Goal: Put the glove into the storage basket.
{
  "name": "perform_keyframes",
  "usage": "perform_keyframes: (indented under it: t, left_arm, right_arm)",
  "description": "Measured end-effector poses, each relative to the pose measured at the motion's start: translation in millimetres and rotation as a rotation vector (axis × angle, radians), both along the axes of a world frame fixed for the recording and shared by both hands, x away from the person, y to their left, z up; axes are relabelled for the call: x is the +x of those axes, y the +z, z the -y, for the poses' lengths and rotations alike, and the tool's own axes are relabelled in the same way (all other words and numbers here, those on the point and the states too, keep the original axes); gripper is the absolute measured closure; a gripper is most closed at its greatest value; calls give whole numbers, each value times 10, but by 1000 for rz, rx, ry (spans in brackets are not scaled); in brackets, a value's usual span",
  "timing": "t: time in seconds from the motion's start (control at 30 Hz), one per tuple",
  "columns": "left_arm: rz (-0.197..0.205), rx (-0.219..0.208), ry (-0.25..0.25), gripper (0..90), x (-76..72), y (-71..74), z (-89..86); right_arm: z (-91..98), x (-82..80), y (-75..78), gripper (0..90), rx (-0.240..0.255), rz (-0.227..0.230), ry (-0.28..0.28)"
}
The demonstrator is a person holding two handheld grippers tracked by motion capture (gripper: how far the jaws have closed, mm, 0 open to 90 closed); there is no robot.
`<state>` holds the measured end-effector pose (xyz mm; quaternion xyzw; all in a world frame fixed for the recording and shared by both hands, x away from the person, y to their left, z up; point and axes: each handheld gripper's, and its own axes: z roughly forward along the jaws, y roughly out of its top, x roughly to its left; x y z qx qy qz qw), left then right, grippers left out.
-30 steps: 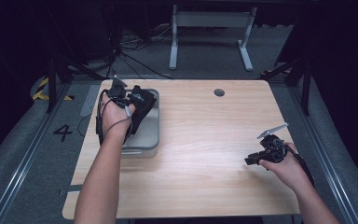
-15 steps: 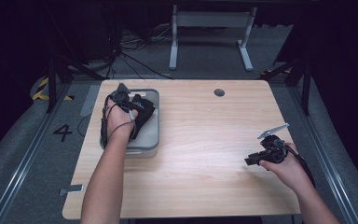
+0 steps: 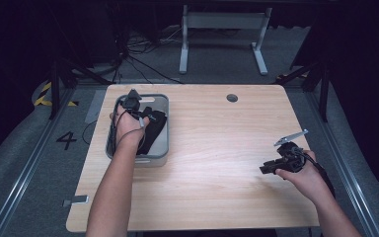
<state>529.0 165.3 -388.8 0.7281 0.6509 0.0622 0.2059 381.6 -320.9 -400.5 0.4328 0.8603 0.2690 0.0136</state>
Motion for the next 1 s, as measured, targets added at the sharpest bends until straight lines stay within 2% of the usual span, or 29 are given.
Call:
perform_keyframes:
  t: [0.17, 0.37, 0.43, 0.57, 0.67, 0.77, 1.0]
  left_arm:
    - [70, 4, -24, 389, -134, 169, -25]
    - [125, -13, -79, 392, -346, 381, -16]
    - [132, -23, -109, 393, -437, 447, -3]
    - [156, -39, -179, 393, -653, 573, 42]
    - [182, -55, -248, 391, -825, 648, 108]
    - [219, -45, -327, 396, -1028, 723, 200]
    - [231, -73, -479, 389, -1395, 746, 398]
  right_arm:
    - [-26, 52, 5, 669, 1, 3, 6]
    - [-54, 121, 43, 658, 6, 19, 15]
    - [-57, 142, 58, 650, 3, 29, 19]
    - [-41, 180, 91, 641, 4, 55, 29]
    - [-22, 202, 116, 635, 17, 77, 37]
    - [8, 214, 121, 626, 1, 100, 49]
    - [130, 162, 86, 614, 7, 130, 64]
